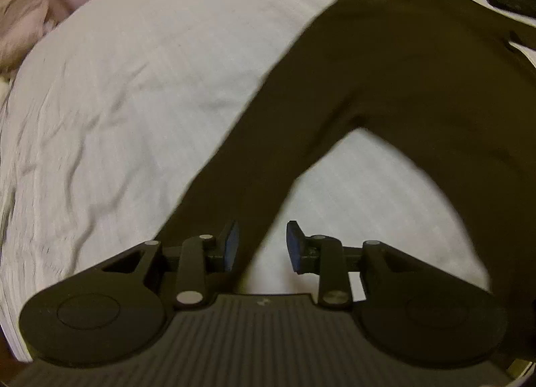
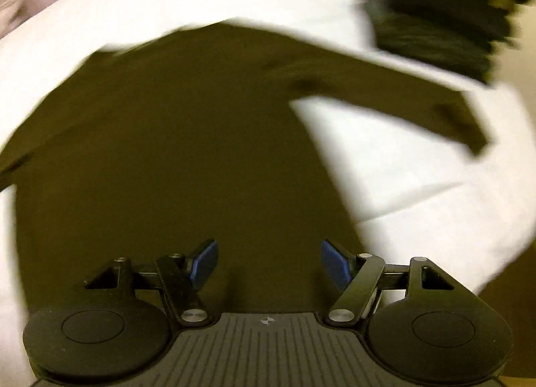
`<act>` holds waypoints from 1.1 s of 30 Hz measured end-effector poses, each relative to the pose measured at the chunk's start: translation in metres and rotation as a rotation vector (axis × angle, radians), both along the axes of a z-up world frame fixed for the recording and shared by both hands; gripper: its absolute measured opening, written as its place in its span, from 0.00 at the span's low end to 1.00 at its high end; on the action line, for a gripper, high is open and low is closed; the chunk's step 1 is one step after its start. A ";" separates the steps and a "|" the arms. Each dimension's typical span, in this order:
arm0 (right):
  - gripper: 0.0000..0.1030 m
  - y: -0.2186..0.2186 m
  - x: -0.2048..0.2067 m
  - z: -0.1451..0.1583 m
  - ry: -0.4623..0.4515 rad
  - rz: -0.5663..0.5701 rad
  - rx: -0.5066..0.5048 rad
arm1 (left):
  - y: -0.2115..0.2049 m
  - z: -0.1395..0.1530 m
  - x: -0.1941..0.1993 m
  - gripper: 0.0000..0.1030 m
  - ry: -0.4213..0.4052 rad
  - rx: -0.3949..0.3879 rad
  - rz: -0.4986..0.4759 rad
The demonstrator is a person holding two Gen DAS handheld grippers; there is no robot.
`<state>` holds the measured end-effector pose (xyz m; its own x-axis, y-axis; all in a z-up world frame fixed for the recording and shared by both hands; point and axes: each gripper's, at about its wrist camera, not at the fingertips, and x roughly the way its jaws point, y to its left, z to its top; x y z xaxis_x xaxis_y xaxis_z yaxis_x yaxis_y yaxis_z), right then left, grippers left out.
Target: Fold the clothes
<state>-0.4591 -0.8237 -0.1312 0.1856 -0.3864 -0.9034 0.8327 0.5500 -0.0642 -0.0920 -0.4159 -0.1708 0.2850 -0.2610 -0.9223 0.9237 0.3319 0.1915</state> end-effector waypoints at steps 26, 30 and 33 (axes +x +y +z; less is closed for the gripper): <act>0.69 -0.331 -0.266 -0.007 0.019 -0.196 -0.228 | -0.226 0.011 -0.261 0.40 0.012 0.121 -0.065; 0.69 -0.290 -0.282 0.017 -0.087 -0.220 -0.168 | -0.203 0.009 -0.264 0.40 0.023 0.115 -0.073; 0.69 -0.235 -0.270 0.025 -0.148 -0.184 -0.097 | -0.171 0.011 -0.265 0.41 0.033 0.100 -0.064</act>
